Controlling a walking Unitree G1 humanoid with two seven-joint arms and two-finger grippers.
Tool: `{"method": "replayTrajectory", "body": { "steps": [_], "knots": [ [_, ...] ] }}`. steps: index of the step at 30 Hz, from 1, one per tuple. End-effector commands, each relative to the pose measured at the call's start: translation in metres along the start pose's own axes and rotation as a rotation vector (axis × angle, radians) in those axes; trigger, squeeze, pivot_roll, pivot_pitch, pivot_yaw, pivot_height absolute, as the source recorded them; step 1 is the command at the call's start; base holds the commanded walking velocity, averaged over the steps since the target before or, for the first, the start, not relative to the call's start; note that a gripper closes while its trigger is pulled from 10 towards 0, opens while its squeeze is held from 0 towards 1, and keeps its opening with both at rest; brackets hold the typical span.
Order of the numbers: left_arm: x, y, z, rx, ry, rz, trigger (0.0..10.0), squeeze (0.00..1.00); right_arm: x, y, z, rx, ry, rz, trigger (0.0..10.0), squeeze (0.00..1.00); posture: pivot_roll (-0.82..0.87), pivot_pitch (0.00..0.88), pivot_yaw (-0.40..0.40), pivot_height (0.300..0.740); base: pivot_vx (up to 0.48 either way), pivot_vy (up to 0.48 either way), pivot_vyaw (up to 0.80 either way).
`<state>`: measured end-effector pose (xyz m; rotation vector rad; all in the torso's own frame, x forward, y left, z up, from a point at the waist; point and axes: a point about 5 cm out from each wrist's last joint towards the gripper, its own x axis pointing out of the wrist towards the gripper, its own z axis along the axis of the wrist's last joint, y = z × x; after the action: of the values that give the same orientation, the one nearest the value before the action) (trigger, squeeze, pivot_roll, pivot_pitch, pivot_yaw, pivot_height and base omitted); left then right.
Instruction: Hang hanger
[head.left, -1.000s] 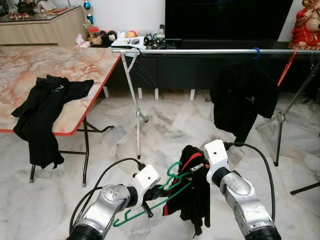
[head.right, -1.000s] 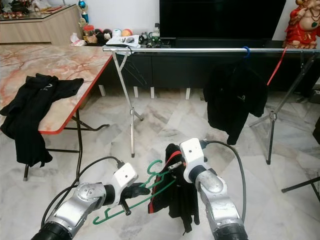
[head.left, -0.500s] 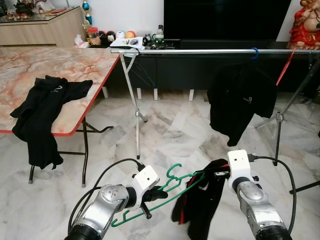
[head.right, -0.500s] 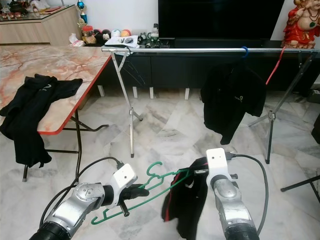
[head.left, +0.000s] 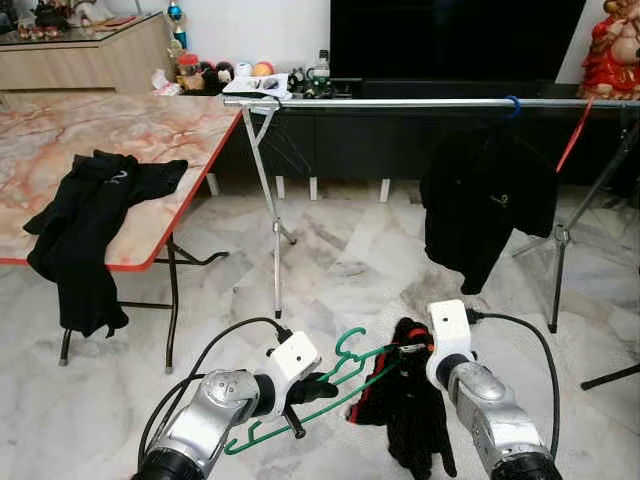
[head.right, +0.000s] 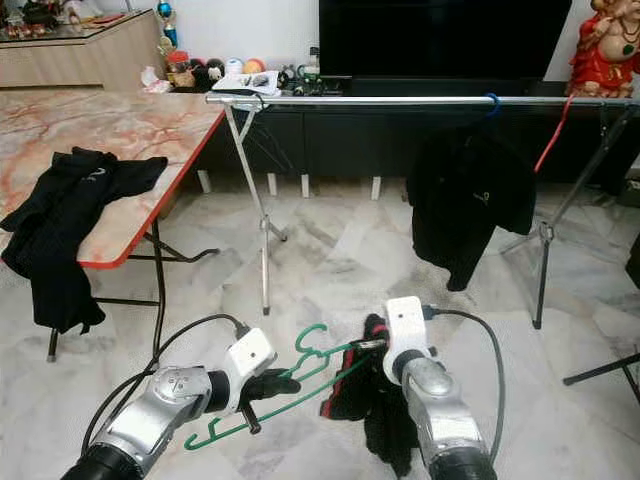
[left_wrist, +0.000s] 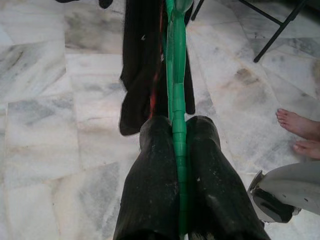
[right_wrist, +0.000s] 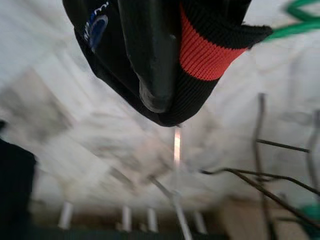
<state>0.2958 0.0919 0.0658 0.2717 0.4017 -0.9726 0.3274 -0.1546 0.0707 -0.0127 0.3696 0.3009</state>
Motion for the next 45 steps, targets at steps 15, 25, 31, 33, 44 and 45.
{"method": "replayTrajectory", "body": {
  "steps": [15,25,31,33,44,45],
  "knots": [
    [0.0,0.003,0.0,0.016,0.009,0.018,10.0,0.0,-0.005,0.002,0.015,0.072,-0.076,-0.007,10.0,0.0,0.05,0.034,0.041,0.74,0.0,0.0,0.0],
    [-0.003,0.006,-0.003,0.017,0.018,0.031,10.0,0.0,-0.006,-0.023,-0.004,0.079,0.038,-0.204,10.0,0.0,0.06,0.036,0.037,0.74,0.0,0.0,0.0],
    [-0.001,0.005,-0.001,0.017,0.009,0.033,10.0,0.0,-0.003,-0.003,0.004,0.139,-0.018,-0.063,10.0,0.0,0.06,0.038,0.037,0.74,0.0,0.0,0.0],
    [0.0,0.005,-0.001,0.016,0.006,0.033,10.0,0.0,-0.004,0.007,0.01,0.162,-0.052,0.006,10.0,0.0,0.05,0.039,0.037,0.74,0.0,0.0,0.0],
    [0.003,0.005,0.004,0.018,-0.019,0.051,10.0,0.0,-0.011,0.025,0.022,0.315,-0.128,0.092,10.0,0.0,0.05,0.042,0.037,0.74,0.0,0.0,0.0],
    [0.003,0.005,0.004,0.018,-0.02,0.05,10.0,0.0,-0.012,0.025,0.023,0.317,-0.139,0.1,10.0,0.0,0.05,0.043,0.037,0.74,0.0,0.0,0.0]
  ]
}}
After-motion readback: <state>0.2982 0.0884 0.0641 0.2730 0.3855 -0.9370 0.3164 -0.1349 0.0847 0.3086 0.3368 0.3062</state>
